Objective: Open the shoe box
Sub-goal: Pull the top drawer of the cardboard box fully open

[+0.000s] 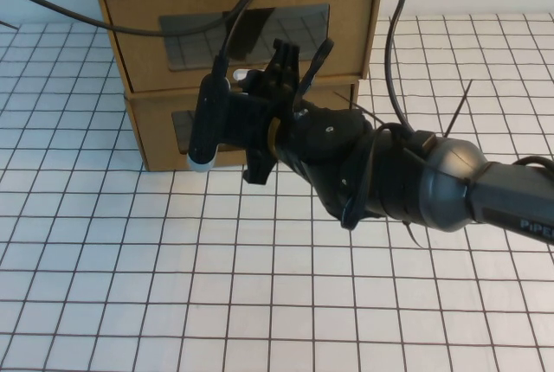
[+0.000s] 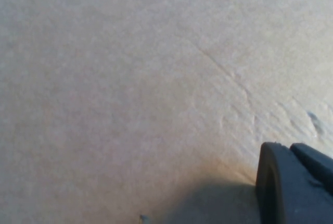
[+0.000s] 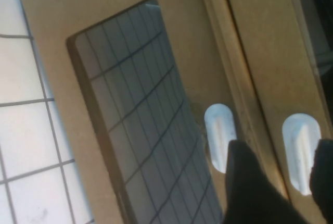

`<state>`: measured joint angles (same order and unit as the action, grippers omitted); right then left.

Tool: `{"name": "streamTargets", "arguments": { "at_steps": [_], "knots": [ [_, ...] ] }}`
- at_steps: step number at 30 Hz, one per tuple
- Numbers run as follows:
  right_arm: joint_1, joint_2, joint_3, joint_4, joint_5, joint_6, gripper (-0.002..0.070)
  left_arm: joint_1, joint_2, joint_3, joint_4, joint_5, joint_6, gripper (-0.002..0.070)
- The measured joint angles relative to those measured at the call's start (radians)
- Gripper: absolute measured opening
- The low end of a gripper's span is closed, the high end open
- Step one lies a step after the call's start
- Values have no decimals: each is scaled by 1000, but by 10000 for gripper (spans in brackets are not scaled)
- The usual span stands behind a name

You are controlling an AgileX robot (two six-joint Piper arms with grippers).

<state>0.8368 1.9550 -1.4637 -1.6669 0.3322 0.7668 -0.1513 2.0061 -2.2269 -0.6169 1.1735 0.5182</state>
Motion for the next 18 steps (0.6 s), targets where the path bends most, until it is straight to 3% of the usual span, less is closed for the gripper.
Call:
{"name": "streamTargets", "arguments": {
  "at_steps": [18],
  "knots": [
    [0,0,-2,0,17,-30,235,0,0,0,-18,15,-4,-2]
  ]
}}
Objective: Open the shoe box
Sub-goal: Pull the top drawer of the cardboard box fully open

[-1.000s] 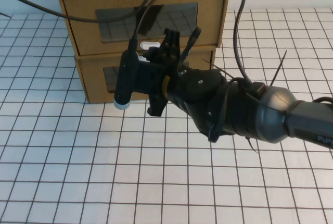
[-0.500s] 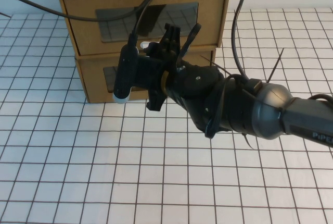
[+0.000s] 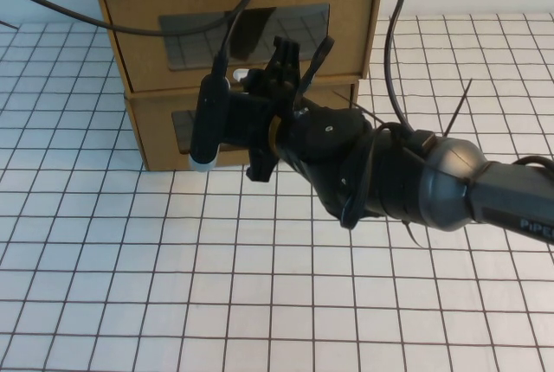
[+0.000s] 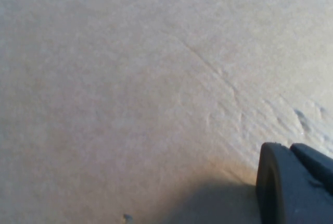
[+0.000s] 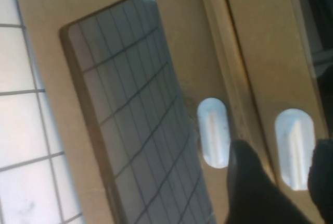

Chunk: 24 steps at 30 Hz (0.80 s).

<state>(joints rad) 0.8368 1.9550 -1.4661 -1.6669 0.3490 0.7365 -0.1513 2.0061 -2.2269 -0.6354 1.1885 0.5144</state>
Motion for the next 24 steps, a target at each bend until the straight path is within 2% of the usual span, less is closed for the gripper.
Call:
{"name": "streamTargets", "arguments": {
  "at_steps": [24],
  "knots": [
    [-33,29,-28,0,-25,-47,235,0,0,0,0,0,0,-2]
  ]
}}
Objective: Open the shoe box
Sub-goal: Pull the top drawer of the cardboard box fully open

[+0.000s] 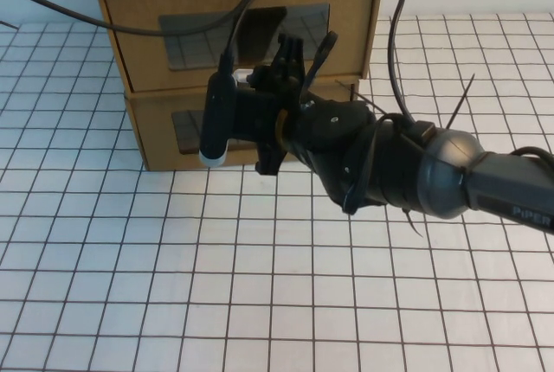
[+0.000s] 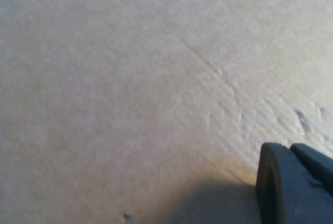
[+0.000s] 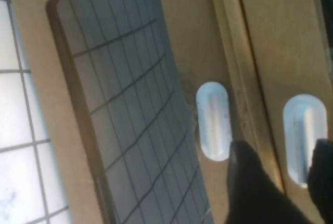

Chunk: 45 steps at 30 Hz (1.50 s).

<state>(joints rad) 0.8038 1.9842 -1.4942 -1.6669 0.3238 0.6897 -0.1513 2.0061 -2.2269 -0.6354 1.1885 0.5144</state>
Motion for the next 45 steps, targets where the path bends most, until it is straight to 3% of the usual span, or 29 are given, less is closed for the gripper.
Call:
{"name": "streamTargets", "arguments": {
  "at_steps": [33,45],
  "knots": [
    [-4,33,-35,-14,-9,-2,234,0,0,0,-1,0,5,-2],
    [-4,53,-78,-14,15,-2,129,0,0,0,-1,0,7,-2]
  ]
}}
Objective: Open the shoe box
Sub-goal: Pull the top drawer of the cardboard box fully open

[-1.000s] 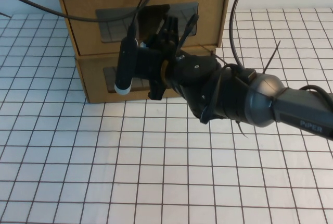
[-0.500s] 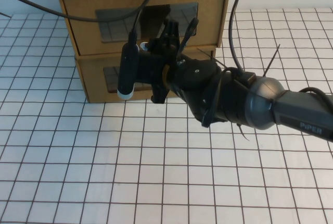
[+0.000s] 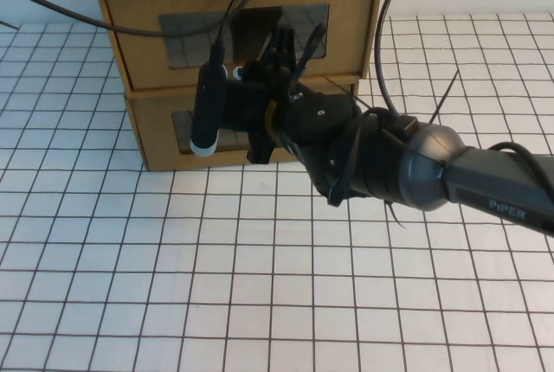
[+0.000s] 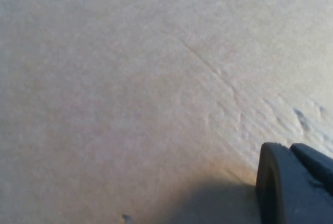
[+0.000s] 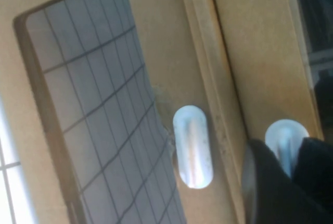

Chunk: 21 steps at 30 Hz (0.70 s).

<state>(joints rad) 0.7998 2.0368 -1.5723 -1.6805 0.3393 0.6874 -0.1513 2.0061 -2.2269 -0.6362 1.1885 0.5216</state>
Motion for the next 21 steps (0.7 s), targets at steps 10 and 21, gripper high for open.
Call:
{"name": "streamTargets", "arguments": {
  "at_steps": [10,21],
  "knots": [
    [2,0,-1,-3,22,-6,14,0,0,0,0,0,0,-2],
    [48,-126,170,26,42,-12,7,0,0,0,-16,27,-8,-2]
  ]
}}
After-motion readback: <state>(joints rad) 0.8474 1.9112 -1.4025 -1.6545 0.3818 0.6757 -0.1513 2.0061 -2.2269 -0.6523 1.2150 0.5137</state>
